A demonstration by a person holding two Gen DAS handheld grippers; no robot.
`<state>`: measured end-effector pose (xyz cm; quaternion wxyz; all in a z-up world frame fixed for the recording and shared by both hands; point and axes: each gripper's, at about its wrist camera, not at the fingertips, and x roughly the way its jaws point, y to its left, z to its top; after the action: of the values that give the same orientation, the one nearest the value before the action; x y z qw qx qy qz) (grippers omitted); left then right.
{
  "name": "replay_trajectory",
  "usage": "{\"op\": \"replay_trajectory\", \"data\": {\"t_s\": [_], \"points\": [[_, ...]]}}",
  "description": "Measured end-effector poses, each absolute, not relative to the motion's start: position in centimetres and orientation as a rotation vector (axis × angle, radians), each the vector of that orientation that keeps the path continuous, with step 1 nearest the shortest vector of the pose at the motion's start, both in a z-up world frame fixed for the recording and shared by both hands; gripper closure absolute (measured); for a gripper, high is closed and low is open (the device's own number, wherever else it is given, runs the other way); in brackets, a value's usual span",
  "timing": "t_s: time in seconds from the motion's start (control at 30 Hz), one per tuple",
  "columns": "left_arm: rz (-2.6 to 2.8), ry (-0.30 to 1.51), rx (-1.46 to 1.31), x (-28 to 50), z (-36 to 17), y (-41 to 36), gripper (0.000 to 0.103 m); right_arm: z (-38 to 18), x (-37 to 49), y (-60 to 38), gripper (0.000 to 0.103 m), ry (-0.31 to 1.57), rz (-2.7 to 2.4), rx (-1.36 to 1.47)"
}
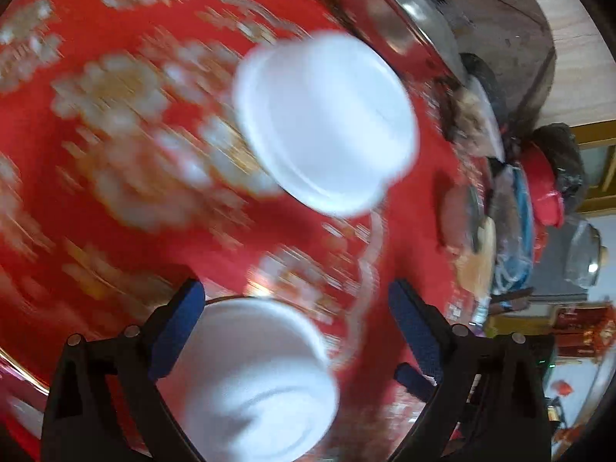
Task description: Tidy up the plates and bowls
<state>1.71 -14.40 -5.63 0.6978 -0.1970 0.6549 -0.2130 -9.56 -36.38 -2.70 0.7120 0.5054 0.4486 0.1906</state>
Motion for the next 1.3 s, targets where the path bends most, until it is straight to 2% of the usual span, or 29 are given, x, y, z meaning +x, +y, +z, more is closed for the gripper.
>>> {"op": "replay_trajectory", "data": {"t_s": [0.17, 0.43, 0.53, 0.73, 0.87, 1.07, 1.3], "points": [[-0.729, 1.567, -0.494, -5.0, -6.6, -20.6, 0.009, -2.7, -14.0, -40.4, 0.001, 0.965, 0.377, 1.157], [-0.675, 1.289, -0.317, -10.0, -1.5, -16.2, 0.009, -3.9, -22.2, -42.9, 0.0, 0.978, 0.359, 1.156], [-0.619, 1.243, -0.256, -12.5, -1.5, -14.5, 0.009, -4.9, -24.6, -42.4, 0.0, 0.992, 0.378, 1.182], [-0.6, 1.204, -0.225, -15.1, -2.7, -14.1, 0.009, -5.4, -25.7, -40.2, 0.0, 1.035, 0.378, 1.163], [-0.572, 1.147, -0.094, -15.6, -3.3, -15.7, 0.009, -5.1, -25.3, -38.9, 0.0, 1.069, 0.35, 1.123], [-0.651, 1.127, -0.098, -17.2, -2.3, -15.1, 0.009, -4.9, -25.1, -39.4, 0.0, 1.07, 0.28, 1.111], [-0.753, 0.965, 0.08, -22.8, -1.6, -15.2, 0.009, -4.4, -23.7, -41.4, 0.0, 1.079, 0.275, 1.094]]}}
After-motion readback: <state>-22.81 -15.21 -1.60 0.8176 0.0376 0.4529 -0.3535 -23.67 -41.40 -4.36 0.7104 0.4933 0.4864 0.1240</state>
